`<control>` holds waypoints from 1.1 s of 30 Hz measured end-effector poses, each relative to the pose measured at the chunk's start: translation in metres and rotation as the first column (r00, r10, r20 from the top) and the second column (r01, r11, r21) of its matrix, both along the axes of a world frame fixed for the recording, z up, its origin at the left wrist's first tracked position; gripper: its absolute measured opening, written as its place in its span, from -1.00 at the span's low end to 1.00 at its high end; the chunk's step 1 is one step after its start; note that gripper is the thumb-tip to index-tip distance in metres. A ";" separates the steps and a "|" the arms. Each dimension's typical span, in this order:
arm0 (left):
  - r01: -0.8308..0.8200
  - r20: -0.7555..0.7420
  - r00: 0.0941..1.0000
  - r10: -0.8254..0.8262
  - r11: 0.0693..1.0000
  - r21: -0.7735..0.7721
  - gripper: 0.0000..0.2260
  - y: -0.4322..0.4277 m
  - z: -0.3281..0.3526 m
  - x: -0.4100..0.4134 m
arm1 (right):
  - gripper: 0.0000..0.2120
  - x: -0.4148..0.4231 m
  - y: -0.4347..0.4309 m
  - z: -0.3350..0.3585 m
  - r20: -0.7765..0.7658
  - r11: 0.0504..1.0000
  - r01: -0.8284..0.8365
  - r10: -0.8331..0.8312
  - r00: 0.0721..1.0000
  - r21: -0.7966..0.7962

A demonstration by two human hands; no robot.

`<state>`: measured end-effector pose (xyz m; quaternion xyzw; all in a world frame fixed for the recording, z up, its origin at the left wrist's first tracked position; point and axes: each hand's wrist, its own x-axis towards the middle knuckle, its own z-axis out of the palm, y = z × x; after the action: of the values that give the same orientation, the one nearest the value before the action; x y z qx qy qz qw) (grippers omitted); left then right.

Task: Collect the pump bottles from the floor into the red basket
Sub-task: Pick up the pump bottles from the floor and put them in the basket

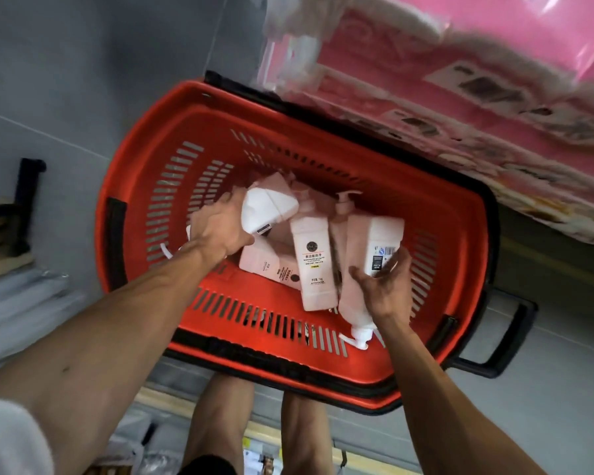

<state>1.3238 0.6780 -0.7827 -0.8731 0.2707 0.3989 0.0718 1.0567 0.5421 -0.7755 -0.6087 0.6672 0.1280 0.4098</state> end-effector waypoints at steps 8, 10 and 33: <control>-0.076 -0.014 0.997 0.077 0.997 0.016 -0.45 -0.001 0.007 -0.011 | -0.28 0.003 -0.005 0.006 -0.070 0.999 0.002 0.002 0.998 0.054; -0.041 -0.035 0.999 0.042 0.999 0.024 -0.45 -0.004 0.016 -0.009 | -0.38 0.005 -0.009 0.015 -0.079 0.999 0.011 -0.007 0.997 0.046; 0.214 -0.039 0.972 -0.232 0.941 -0.264 -0.56 -0.043 0.390 -0.084 | -0.48 -0.002 0.004 0.367 0.031 0.989 -0.149 0.149 0.988 0.003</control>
<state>1.2397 0.6347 -0.3930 -0.8243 0.4197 0.3799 -0.0073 1.0544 0.5457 -0.4085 -0.6578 0.6131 0.1506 0.4108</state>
